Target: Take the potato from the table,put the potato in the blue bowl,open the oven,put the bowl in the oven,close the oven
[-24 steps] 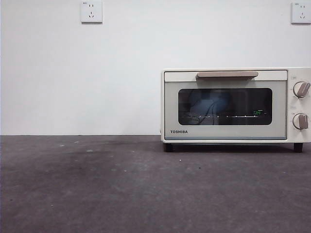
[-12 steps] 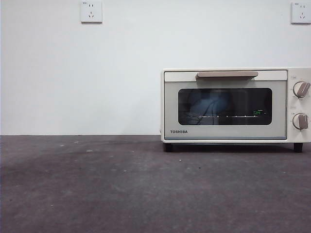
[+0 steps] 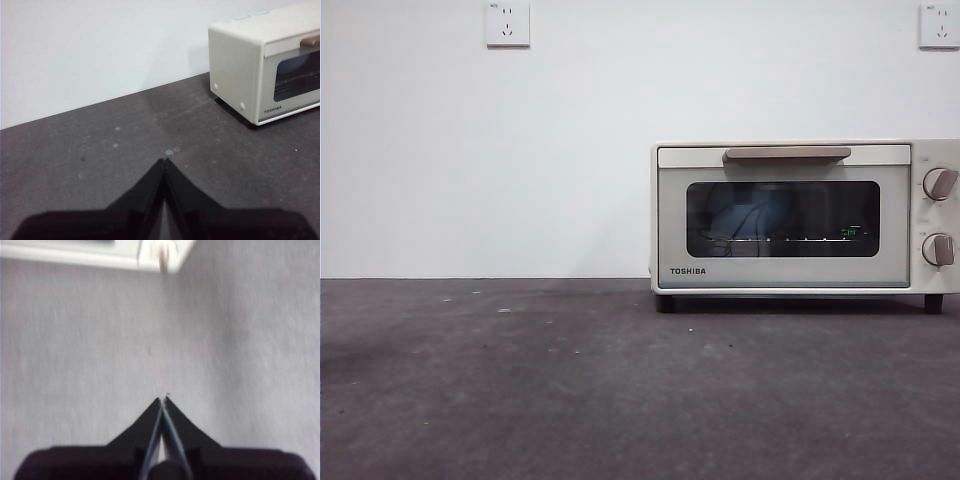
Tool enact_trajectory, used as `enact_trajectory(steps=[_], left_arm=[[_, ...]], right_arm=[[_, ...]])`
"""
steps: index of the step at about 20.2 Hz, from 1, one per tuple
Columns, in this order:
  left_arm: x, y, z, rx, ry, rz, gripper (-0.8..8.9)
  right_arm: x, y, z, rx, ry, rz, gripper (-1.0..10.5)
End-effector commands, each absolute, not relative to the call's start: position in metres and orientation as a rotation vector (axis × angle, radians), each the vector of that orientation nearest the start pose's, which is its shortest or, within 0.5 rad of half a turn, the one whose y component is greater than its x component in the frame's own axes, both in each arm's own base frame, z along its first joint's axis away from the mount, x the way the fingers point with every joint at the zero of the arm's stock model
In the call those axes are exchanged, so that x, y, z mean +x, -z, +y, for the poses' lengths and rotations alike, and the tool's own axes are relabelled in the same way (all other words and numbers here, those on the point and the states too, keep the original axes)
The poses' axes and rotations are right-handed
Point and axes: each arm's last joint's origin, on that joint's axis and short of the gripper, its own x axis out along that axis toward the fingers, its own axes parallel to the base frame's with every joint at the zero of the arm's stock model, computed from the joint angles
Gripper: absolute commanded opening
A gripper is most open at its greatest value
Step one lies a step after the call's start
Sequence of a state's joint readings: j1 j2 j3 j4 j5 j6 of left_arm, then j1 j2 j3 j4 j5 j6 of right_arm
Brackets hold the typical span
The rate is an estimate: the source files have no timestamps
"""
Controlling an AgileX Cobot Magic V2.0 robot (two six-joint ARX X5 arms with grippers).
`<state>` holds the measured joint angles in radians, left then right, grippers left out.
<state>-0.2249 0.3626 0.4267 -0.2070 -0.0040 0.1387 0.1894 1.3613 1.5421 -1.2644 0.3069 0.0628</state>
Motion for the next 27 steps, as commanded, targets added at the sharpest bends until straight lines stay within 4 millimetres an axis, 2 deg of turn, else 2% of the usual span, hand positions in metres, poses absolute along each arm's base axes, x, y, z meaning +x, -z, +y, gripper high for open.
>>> enact_trajectory(steps=[1,5,9,14,19,27], left_arm=[[0.105,-0.225,-0.019,0.115,0.213,0.090,-0.04],[0.097,-0.186,-0.005,0.054,0.073,0.059,-0.04],[0.098,-0.159,0.002,0.015,0.001,0.064,-0.04],[0.098,-0.155,0.003,0.010,-0.011,0.112,-0.04],[0.096,-0.148,0.003,0.005,-0.018,0.184,-0.04],[0.096,-0.149,0.003,0.022,-0.015,0.175,-0.04]], right_arm=[[0.256,-0.375,0.040,-0.199,0.136,0.993,0.0],[0.285,-0.377,0.046,-0.152,0.135,0.816,0.0],[0.298,-0.389,0.048,-0.104,0.132,0.632,0.0],[0.303,-0.397,0.049,-0.079,0.131,0.537,0.0],[0.303,-0.398,0.049,-0.078,0.131,0.533,0.0],[0.303,-0.397,0.049,-0.079,0.131,0.538,0.0]])
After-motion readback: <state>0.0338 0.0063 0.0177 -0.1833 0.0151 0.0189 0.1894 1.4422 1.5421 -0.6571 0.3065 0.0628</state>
